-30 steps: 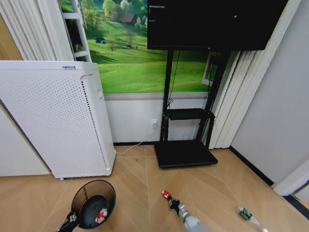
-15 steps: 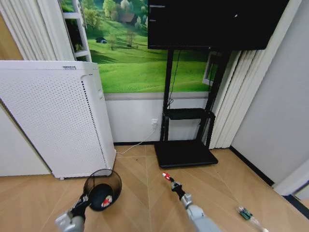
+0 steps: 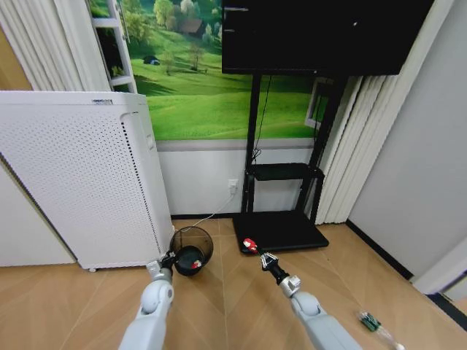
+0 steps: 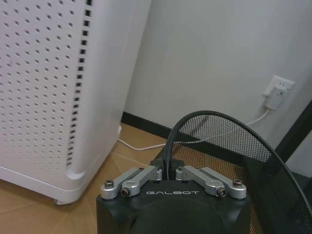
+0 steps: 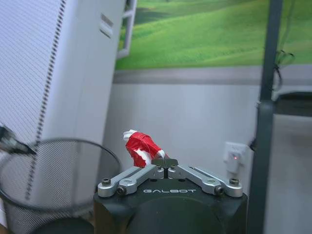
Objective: Pick up the trash bin and place the garbage on the floor into it.
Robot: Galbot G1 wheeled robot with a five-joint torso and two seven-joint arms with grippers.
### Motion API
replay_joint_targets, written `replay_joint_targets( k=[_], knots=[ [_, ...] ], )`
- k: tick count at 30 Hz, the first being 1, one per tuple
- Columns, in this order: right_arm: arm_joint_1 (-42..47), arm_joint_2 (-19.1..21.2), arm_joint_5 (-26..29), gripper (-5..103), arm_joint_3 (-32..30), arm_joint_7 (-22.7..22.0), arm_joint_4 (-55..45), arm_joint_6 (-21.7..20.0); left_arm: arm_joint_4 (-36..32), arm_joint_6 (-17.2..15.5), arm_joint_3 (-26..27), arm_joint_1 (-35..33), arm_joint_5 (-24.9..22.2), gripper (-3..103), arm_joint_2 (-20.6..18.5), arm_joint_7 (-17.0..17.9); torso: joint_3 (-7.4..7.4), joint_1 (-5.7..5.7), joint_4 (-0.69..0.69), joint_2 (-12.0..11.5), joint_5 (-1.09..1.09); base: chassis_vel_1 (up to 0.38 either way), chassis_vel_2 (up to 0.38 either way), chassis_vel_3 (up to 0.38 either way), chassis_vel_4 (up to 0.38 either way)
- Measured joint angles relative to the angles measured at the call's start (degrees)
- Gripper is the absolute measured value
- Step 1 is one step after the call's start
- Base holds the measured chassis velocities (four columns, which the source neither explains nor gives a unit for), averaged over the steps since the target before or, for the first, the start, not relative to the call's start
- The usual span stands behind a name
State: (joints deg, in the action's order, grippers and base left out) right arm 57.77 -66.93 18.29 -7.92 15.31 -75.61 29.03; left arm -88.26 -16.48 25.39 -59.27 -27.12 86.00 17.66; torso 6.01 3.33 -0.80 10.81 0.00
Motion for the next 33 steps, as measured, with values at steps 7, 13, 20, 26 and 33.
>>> replay_joint_targets(
  k=[7,13,20,26,33],
  knots=[
    [-0.65,-0.23,0.65,0,7.08,-1.39,-5.53,-2.83,2.95,0.13,-1.33,1.59,1.74,6,3.38,-0.17,0.00,-0.01,0.00,0.00,0.00,0.000,0.000,0.000,0.000],
    [-3.83,-3.69,0.78,0,12.20,-2.65,-4.77,-3.79,4.62,1.11,-1.92,0.38,5.09,6,6.12,-0.79,0.00,-0.01,0.00,0.00,-0.02,0.000,0.000,0.000,0.000],
    [-6.48,-6.40,1.28,0,14.32,-3.17,-1.52,-4.49,2.82,1.37,-2.31,-2.36,5.68,6,6.12,-0.78,0.00,-0.01,0.00,0.00,-0.01,0.000,0.000,0.000,0.000],
    [-7.83,-8.55,-0.91,8,14.18,-3.83,2.10,-4.22,-0.24,0.69,-1.63,-4.74,4.89,6,6.31,-0.29,0.00,-0.01,0.00,0.01,-0.01,0.000,0.000,0.000,0.000],
    [-10.43,-9.62,-2.16,35,14.33,-4.36,5.03,-3.14,-1.50,0.30,-1.15,-5.45,4.05,6,6.29,0.19,0.00,-0.01,0.00,0.01,-0.01,0.000,0.000,0.000,0.000]
  ],
)
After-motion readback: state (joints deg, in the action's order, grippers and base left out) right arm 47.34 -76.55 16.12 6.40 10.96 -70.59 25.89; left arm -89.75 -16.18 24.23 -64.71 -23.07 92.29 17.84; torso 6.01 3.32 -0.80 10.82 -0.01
